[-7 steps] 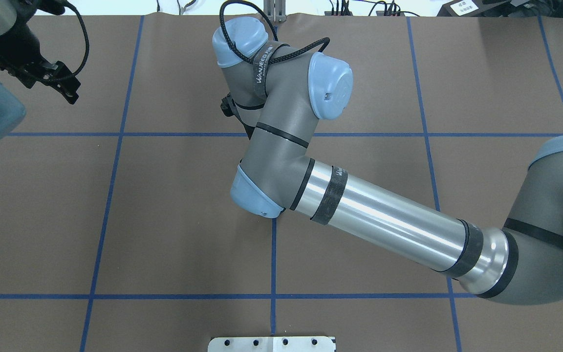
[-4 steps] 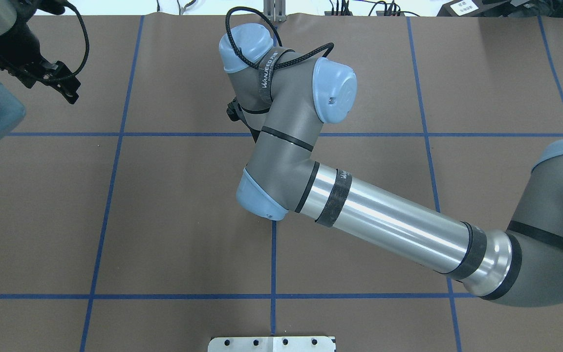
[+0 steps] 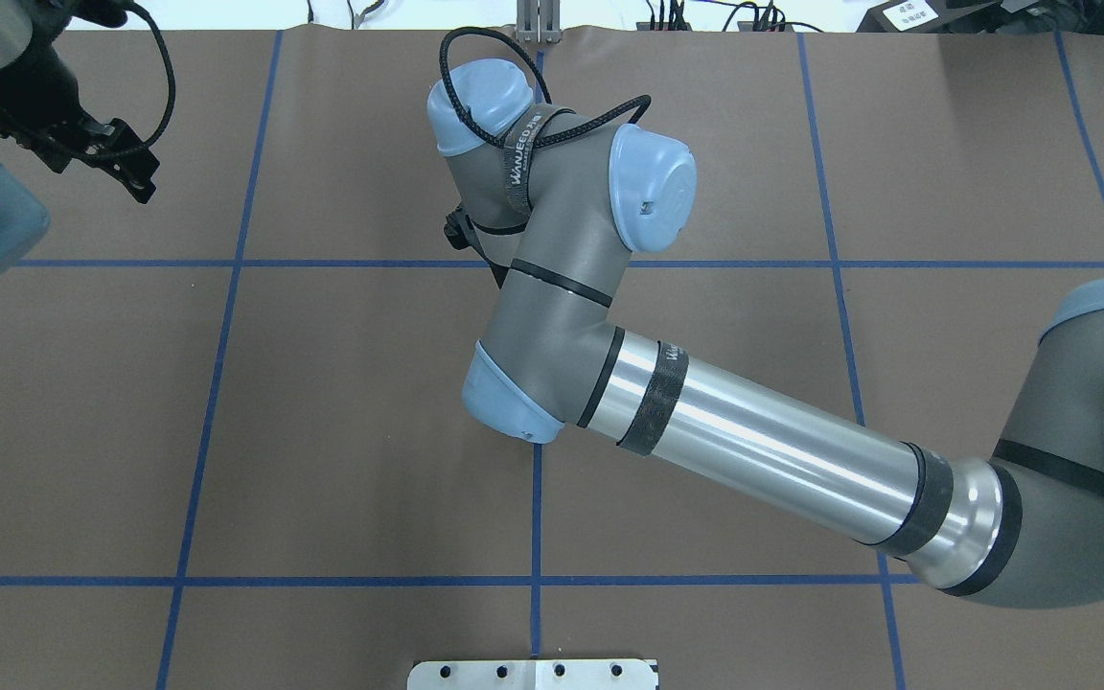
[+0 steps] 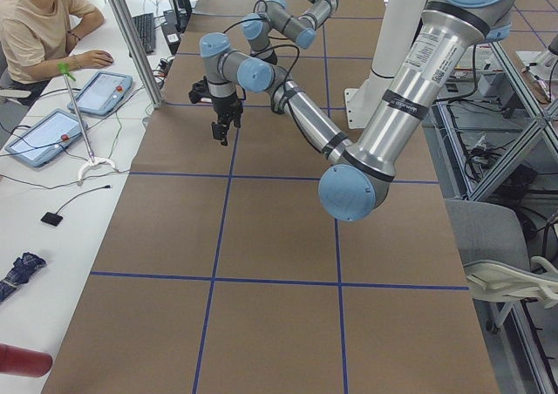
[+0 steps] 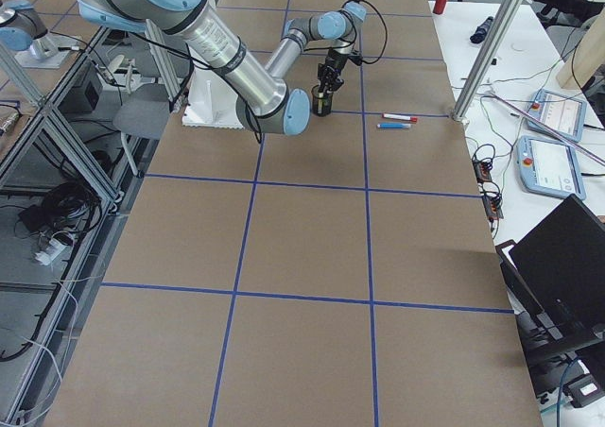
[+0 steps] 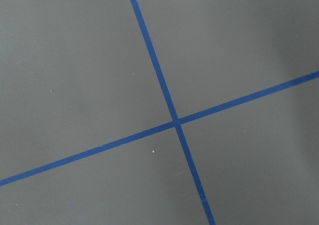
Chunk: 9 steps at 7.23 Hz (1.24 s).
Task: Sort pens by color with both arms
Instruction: 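Lower the right gripper over the black mesh cup toward the green highlighter, then close the right gripper on the green highlighter and lift it out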
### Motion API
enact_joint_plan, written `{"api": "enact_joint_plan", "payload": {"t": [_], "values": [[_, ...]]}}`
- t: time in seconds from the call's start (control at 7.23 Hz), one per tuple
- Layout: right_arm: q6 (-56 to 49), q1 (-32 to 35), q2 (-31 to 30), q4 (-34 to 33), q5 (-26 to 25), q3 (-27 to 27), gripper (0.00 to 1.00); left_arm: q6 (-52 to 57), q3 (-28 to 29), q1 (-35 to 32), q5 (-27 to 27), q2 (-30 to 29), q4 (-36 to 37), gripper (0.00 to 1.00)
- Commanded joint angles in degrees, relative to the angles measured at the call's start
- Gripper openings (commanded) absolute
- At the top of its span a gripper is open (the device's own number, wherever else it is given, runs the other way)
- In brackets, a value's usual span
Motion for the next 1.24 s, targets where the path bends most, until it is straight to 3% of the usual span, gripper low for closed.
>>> {"api": "enact_joint_plan", "payload": {"t": [0.0,0.55,0.83,1.11], "values": [[0.0,-0.2,-0.1,0.0,0.0,0.1,0.38,-0.1,-0.1,0.0,0.0,0.0,0.0,1.00],[0.0,-0.3,0.0,0.0,0.0,0.2,0.13,-0.1,-0.2,0.0,0.0,0.0,0.0,1.00],[0.0,-0.2,0.1,-1.4,0.1,1.7,0.07,-0.2,-0.2,0.0,0.0,-0.1,0.0,1.00],[-1.2,-0.2,0.3,-6.6,0.1,6.6,0.05,-0.7,-1.1,0.0,0.0,-0.1,0.0,1.00]]}}
